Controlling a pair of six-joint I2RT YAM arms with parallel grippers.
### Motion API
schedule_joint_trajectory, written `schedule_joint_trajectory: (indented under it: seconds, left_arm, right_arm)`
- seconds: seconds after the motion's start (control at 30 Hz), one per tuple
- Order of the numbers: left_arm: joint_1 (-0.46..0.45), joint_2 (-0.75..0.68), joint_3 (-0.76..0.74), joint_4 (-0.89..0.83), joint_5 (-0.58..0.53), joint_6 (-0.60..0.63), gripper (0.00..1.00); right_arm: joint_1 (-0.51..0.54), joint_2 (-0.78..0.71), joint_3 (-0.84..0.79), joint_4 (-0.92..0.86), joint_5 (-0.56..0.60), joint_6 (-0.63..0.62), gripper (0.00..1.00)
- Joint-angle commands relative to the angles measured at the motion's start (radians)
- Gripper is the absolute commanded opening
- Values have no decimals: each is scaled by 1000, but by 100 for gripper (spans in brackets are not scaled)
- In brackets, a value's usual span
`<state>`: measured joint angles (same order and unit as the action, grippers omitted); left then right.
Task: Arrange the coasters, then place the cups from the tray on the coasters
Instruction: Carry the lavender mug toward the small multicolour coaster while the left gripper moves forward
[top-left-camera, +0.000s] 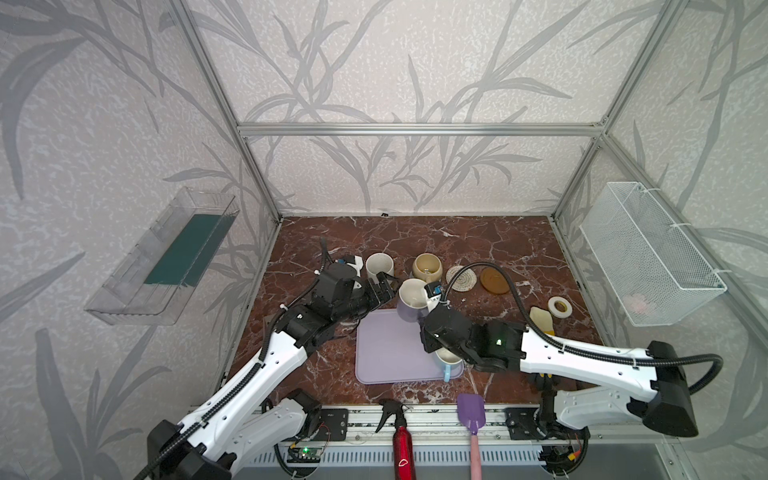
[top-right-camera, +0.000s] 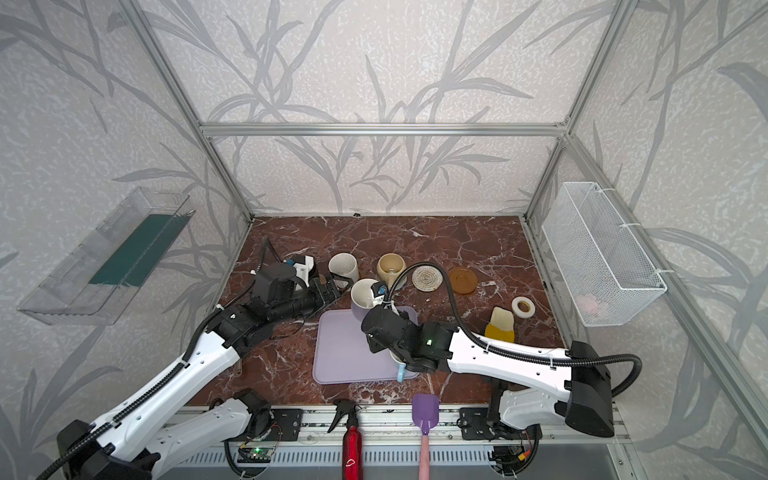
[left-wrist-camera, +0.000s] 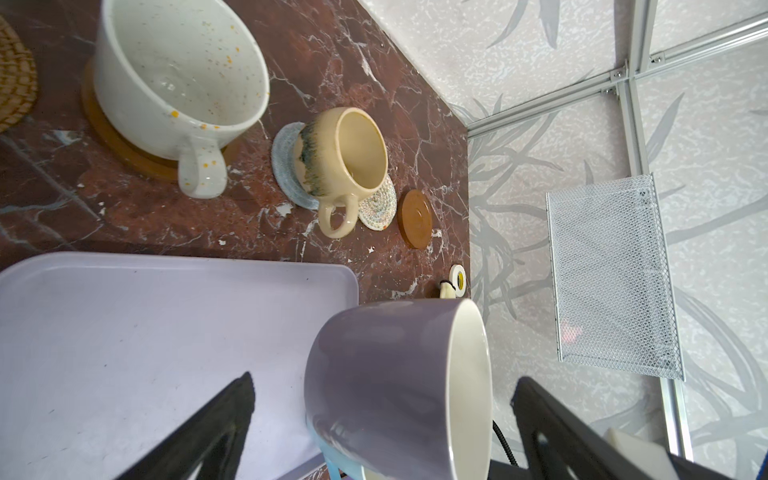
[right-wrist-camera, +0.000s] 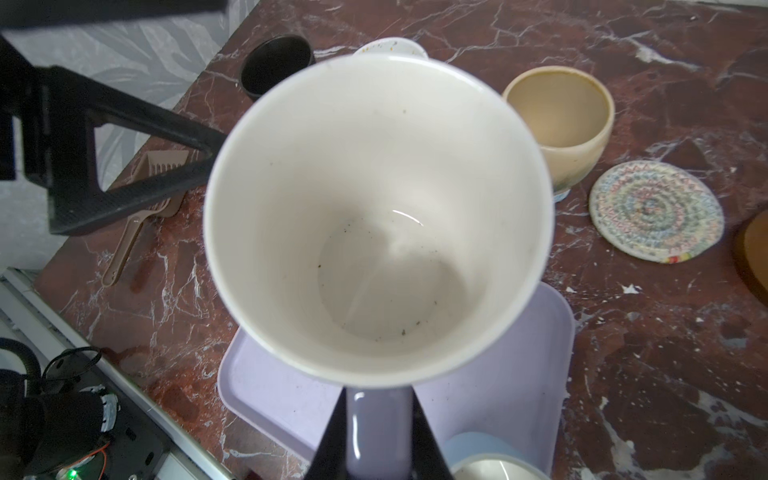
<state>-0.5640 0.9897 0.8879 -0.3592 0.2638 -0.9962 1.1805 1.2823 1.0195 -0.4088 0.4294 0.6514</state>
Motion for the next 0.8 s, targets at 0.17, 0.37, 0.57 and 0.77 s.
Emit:
schedule_joint_trajectory:
  seconds: [0.17,0.37,0.57,0.77]
  left_arm:
    - [-60,105,158,40,-79,63,99]
    - [-84,189,235,53,-84,73,99]
    - [-104,293,340,7,-109,124,99]
    - [-116,399,414,29,-100,135,99]
  right_arm:
    - [-151,-138,-42,24,-10,-67,0]
    - [-315,-170,-68,24,-92,-93,0]
    - [-439,-160,-69,30,-155,-123,0]
    - [-522,-126,-75,58,-192,-155,0]
